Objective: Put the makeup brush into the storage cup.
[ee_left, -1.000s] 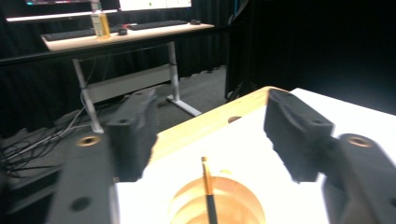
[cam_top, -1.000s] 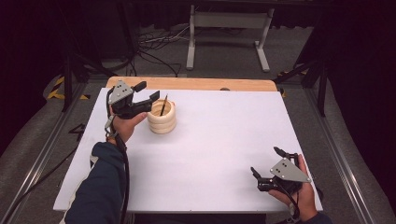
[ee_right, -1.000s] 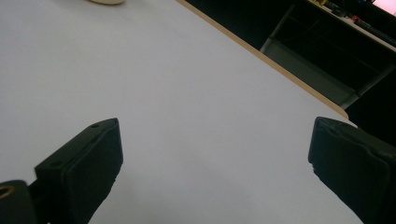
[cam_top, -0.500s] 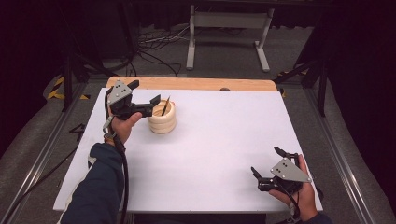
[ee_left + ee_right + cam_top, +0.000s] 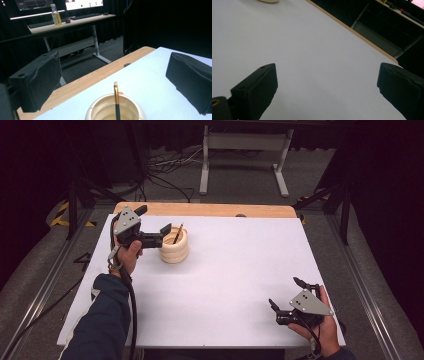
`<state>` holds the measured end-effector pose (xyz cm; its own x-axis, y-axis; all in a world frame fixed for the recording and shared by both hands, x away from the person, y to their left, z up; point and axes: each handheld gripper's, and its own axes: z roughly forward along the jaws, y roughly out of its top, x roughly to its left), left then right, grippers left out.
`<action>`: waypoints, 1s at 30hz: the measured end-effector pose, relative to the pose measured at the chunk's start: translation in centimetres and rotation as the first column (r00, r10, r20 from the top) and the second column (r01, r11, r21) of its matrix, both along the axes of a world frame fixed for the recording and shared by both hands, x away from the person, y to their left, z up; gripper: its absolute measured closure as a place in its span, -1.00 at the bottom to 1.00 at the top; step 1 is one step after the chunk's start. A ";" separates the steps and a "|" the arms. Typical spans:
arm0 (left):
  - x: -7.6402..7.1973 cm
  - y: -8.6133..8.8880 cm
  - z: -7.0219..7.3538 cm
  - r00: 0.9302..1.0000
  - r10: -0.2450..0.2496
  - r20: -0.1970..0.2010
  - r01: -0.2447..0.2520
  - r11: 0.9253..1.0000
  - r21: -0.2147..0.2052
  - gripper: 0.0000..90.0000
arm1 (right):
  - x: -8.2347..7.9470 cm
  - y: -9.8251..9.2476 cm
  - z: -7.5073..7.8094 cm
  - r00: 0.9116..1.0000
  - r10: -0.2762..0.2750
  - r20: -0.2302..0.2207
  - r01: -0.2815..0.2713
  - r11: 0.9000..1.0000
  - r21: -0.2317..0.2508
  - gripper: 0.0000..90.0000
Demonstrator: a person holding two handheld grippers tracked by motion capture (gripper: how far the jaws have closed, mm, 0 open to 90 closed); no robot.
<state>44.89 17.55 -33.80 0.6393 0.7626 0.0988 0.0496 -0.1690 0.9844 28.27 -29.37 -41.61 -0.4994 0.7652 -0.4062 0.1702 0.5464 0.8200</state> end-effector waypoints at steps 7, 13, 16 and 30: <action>-0.6 -0.1 0.4 1.000 -0.020 0.022 0.019 0.999 0.040 -0.97 | 0.0 0.1 0.0 1.000 0.002 0.001 -0.002 1.000 -0.003 -0.92; -1.2 0.0 0.7 0.999 -0.029 0.023 0.027 0.997 0.068 -0.97 | 0.0 0.0 0.0 1.000 0.002 0.002 -0.002 1.000 -0.002 -0.92; -1.4 -0.1 0.8 0.999 -0.041 0.013 0.040 0.995 0.094 -0.99 | 0.0 0.0 0.0 1.000 0.002 0.002 -0.002 1.000 -0.004 -0.92; -3.1 -0.4 0.0 0.995 -0.083 0.049 0.073 0.984 0.164 -0.98 | 0.0 0.1 0.0 1.000 0.005 0.000 -0.005 1.000 -0.011 -0.91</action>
<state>41.77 17.10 -33.79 0.6862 0.6816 0.2539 -0.0241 -0.3276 0.9445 28.27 -29.29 -41.63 -0.5029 0.7585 -0.4144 0.1676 0.5559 0.8142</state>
